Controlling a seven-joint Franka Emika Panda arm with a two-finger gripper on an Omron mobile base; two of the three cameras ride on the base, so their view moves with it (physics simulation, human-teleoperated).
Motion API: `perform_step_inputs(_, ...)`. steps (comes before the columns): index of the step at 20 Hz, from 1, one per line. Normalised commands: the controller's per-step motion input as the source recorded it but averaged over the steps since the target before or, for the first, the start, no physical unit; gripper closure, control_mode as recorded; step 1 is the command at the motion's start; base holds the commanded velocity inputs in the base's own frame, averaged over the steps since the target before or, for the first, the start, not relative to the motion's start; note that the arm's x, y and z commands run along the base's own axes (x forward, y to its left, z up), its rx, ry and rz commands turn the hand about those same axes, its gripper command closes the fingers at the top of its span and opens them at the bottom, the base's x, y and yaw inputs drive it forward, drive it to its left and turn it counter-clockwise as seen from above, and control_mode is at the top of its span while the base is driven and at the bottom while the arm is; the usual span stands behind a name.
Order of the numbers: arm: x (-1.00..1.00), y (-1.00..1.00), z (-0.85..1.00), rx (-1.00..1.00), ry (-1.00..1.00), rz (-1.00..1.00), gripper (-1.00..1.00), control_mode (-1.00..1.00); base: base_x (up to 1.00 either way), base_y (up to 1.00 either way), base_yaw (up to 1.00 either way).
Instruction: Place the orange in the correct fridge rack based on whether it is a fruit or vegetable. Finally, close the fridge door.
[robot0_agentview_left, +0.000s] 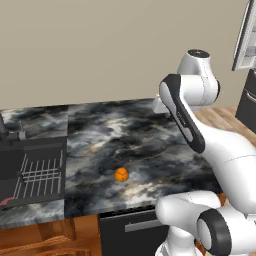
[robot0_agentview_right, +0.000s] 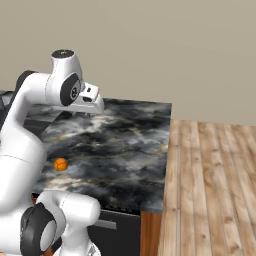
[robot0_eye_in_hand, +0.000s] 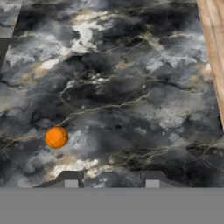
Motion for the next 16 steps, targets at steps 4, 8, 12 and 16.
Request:
perform_step_inputs(4,-0.33,0.00,0.00,0.00,-0.05,0.00,-1.00,-1.00,0.00,0.00,0.00)
perform_step_inputs(8,-0.23,0.75,-0.74,-0.04,0.17,-0.05,-1.00,-1.00,0.00,0.00,0.00)
perform_step_inputs(12,0.00,1.00,-1.00,-0.09,0.32,-0.09,-1.00,-1.00,0.00,0.00,0.00)
perform_step_inputs(16,0.00,1.00,-1.00,-0.16,0.46,-0.01,-1.00,-1.00,0.00,0.00,0.00)
